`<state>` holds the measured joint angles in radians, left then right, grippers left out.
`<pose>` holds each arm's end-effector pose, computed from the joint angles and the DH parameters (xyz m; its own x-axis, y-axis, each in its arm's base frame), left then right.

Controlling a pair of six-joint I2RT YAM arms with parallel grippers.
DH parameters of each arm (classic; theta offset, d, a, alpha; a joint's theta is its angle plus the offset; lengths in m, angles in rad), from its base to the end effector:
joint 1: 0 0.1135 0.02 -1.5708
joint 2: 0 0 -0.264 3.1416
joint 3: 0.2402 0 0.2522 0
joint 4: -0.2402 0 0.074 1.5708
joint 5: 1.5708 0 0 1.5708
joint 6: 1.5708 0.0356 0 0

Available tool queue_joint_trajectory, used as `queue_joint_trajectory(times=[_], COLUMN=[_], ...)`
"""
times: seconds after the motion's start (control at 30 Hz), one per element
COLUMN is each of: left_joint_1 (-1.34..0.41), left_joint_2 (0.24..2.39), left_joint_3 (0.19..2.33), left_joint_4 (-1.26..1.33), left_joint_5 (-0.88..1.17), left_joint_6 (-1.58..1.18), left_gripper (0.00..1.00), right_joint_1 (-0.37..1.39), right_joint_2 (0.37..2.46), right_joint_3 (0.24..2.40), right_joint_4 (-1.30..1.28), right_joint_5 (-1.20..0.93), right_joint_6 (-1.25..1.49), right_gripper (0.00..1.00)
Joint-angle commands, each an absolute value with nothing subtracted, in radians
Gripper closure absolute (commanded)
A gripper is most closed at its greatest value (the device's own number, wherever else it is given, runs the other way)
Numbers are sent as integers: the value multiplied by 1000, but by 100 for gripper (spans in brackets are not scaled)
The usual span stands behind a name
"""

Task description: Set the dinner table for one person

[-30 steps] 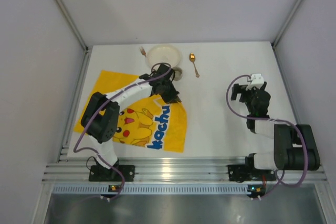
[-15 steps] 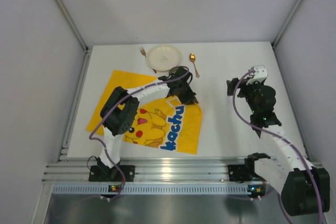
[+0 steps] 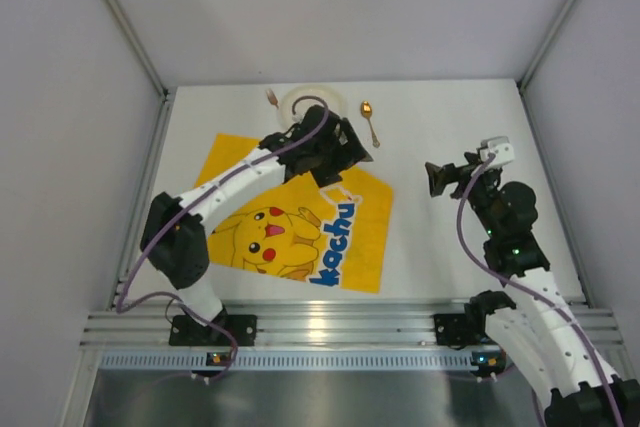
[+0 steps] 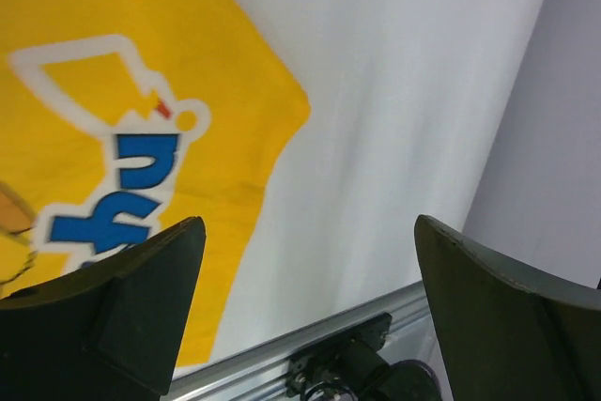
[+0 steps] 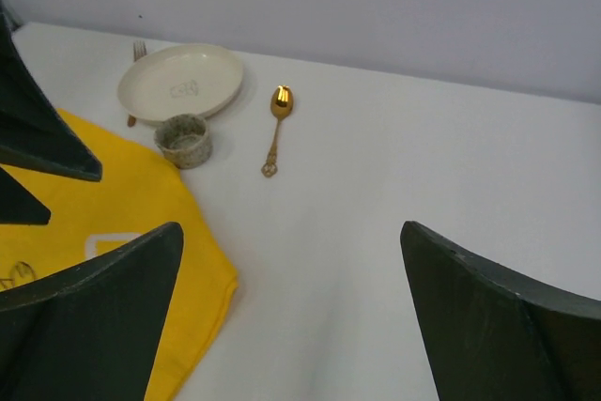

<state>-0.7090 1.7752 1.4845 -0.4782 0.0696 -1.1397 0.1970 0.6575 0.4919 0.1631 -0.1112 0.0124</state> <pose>0.3052 -0.2650 0.2831 -0.8451 -0.4691 -0.2564 -0.1922 0.7141 -0.6731 0.1678 0.0375 0.2934 -0.0062 0.0113 -0.9999 -0.3033 0.9528 0.0127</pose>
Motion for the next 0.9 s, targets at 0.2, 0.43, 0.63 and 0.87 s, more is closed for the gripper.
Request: queue_joint_trajectory(times=[0.2, 0.43, 0.63, 0.87], left_joint_1=[-572, -571, -571, -571], left_joint_2=[1479, 1367, 1272, 1252], left_joint_3=[1073, 830, 827, 821], left_joint_4=[-762, -717, -755, -764], left_joint_5=[-144, -115, -158, -172], left_joint_6=[-914, -946, -937, -920], left_gripper=[2, 4, 4, 4], right_joint_1=[224, 232, 235, 233], right_joint_2=[970, 1522, 1502, 1586], right_joint_3=[583, 1063, 1080, 982], right_joint_4=[-75, -586, -520, -365], right_joint_5=[-61, 34, 5, -424], right_joint_6=[554, 377, 428, 565], right_gripper=[0, 0, 0, 0])
